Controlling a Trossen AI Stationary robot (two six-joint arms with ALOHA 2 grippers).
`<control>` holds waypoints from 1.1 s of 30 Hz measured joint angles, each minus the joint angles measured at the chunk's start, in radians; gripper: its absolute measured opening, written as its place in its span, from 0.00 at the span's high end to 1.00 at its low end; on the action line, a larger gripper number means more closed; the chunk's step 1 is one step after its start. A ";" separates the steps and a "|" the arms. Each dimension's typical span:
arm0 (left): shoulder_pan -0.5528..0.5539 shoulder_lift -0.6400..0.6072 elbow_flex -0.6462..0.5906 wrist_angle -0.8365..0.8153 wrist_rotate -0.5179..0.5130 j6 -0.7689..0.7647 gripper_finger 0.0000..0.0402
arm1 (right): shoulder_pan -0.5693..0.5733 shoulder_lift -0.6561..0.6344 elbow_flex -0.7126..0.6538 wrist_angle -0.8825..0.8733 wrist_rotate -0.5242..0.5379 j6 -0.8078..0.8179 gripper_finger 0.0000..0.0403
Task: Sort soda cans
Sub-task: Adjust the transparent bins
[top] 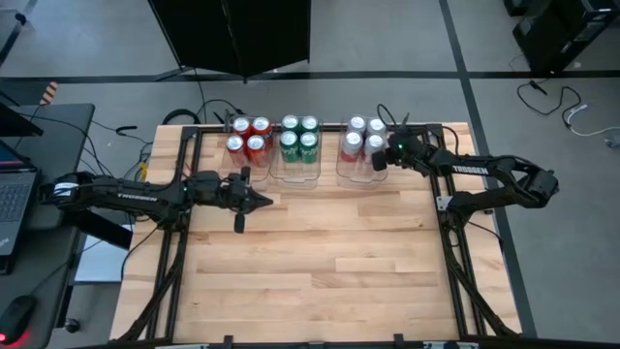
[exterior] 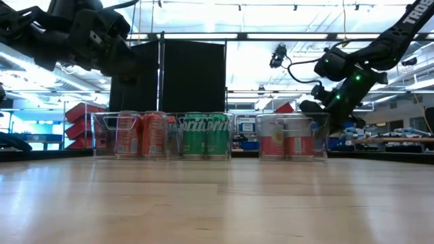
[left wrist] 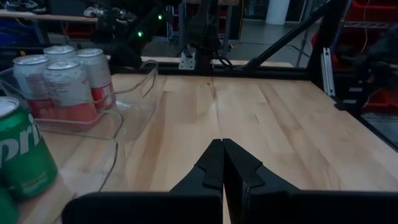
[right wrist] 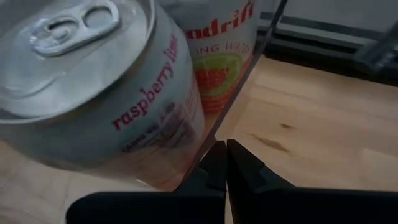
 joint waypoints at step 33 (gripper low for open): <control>0.000 0.000 0.000 -0.103 -0.020 -0.002 1.00 | 0.026 0.276 0.141 0.239 -0.164 -0.121 1.00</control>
